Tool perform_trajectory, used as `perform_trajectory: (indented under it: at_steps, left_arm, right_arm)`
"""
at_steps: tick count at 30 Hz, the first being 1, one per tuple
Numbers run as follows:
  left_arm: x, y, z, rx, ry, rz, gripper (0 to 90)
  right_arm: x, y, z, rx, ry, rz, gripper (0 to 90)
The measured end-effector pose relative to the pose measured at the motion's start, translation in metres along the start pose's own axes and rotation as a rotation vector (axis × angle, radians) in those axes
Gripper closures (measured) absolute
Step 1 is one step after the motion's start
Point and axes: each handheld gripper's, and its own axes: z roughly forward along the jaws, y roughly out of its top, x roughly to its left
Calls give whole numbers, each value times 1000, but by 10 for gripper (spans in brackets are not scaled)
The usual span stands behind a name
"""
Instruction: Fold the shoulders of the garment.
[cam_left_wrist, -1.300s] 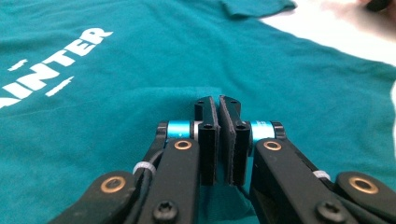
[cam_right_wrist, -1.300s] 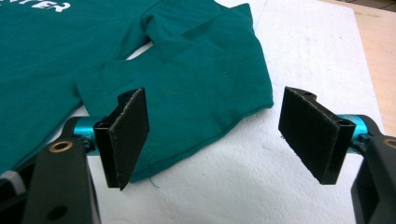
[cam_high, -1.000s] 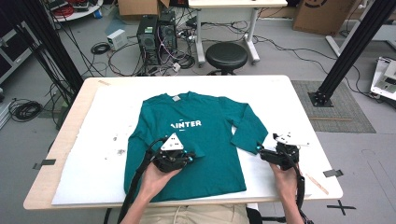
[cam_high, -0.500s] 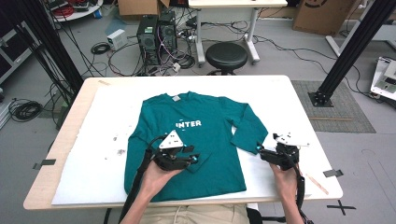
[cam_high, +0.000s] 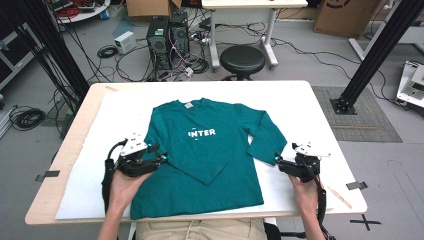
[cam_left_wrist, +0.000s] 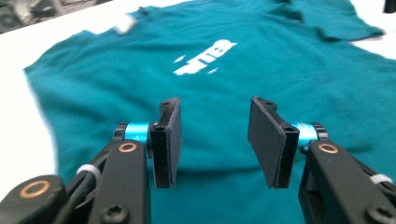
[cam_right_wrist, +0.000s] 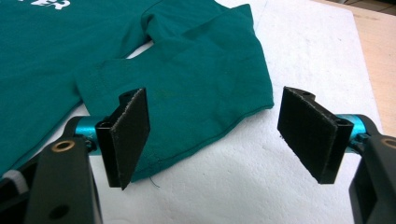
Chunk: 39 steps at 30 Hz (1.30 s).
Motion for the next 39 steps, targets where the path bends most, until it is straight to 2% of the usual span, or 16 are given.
perform_trajectory:
  at_steps: [2,3,4,10,12,15,17,20,22,25,28,31,32,35,39]
  left_arm:
    - [6,-6,-8,-26,1,-1,541]
    - [13,-13,-18,-51,29,3,511]
    - [13,-13,-18,-51,29,3,476]
    - [37,-39,-41,-140,74,-67,392]
    - [45,-49,-44,-153,83,-91,385]
    - [51,-59,-46,-162,106,-94,378]
    - [52,-63,-45,-182,123,-92,376]
    - [53,-72,-44,-236,153,-130,377]
    - [53,-76,-42,-230,169,-157,378]
    - [55,-78,-42,-231,164,-181,380]
    - [57,-78,-42,-237,159,-201,379]
    - [57,-78,-42,-234,159,-193,379]
    - [57,-78,-42,-232,162,-191,379]
    - [58,-78,-42,-226,160,-201,379]
    - [59,-78,-41,-224,166,-217,380]
  right_arm:
    - [0,0,0,-1,0,2,259]
    - [0,0,0,1,-2,0,260]
    - [0,0,-1,0,-2,1,259]
    - [1,0,-1,-5,2,-5,289]
    - [1,0,-1,-5,2,-3,289]
    - [0,0,-1,-10,6,3,288]
    - [-1,-1,-1,-11,15,8,295]
    - [0,0,-1,-9,21,-5,333]
    - [2,0,-1,0,23,-15,340]
    - [2,0,-1,-3,25,-30,323]
    - [1,0,0,2,23,-13,289]
    - [1,0,0,17,29,5,276]
    - [0,1,1,12,27,-14,275]
    - [2,2,3,44,27,-27,255]
    - [2,3,5,47,44,-34,273]
